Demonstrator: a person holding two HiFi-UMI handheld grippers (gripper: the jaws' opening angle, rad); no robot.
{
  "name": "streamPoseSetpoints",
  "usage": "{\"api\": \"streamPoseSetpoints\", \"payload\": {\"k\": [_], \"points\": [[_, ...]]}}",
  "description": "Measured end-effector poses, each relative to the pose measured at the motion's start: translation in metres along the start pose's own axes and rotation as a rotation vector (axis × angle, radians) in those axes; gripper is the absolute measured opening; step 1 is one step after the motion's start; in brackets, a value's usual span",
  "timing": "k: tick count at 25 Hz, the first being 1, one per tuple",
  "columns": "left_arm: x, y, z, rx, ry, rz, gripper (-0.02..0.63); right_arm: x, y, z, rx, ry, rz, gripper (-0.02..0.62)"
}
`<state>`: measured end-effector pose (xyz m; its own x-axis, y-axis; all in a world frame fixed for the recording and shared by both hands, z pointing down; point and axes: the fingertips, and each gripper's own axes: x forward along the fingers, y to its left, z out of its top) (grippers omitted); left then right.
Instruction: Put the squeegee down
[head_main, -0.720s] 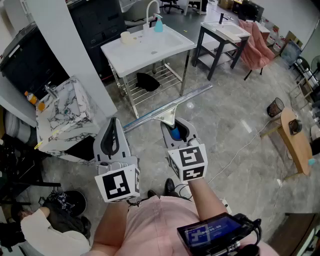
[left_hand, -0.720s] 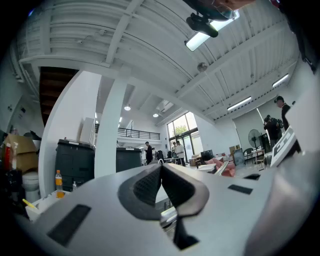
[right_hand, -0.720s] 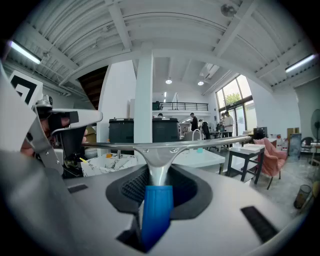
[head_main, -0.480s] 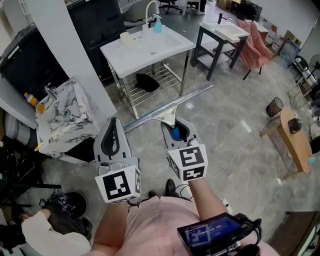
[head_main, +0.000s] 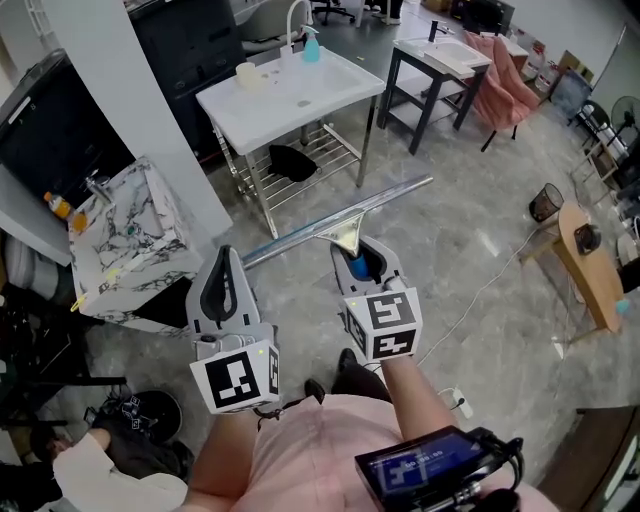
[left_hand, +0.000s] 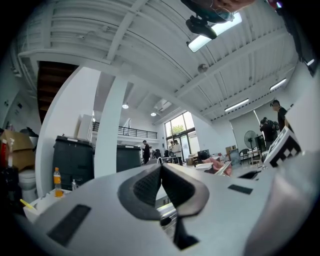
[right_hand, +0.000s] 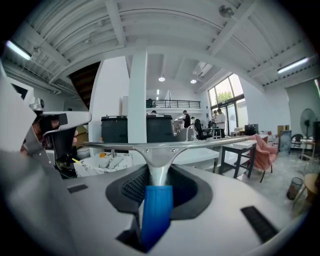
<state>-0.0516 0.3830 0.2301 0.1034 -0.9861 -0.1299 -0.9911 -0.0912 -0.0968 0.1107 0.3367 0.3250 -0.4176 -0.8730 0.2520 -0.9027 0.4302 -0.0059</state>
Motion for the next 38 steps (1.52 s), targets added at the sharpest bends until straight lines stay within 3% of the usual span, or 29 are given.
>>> {"api": "streamPoseSetpoints", "payload": {"k": [11,24,30,38], "points": [[0.053,0.004,-0.035,0.01,0.049,-0.018,0.009,0.044,-0.036,0.002,0.031,-0.007,-0.046,0.106],[0.231,-0.012,-0.081,0.044,0.125,0.013,0.009,0.198,-0.133,0.003,0.089,0.06,0.006,0.106],[0.291,-0.012,-0.079,0.073,0.114,0.064,0.009,0.259,-0.168,0.016,0.09,0.058,0.053,0.106],[0.325,0.003,-0.07,0.087,0.091,0.13,0.009,0.308,-0.176,0.04,0.059,0.048,0.118,0.106]]}}
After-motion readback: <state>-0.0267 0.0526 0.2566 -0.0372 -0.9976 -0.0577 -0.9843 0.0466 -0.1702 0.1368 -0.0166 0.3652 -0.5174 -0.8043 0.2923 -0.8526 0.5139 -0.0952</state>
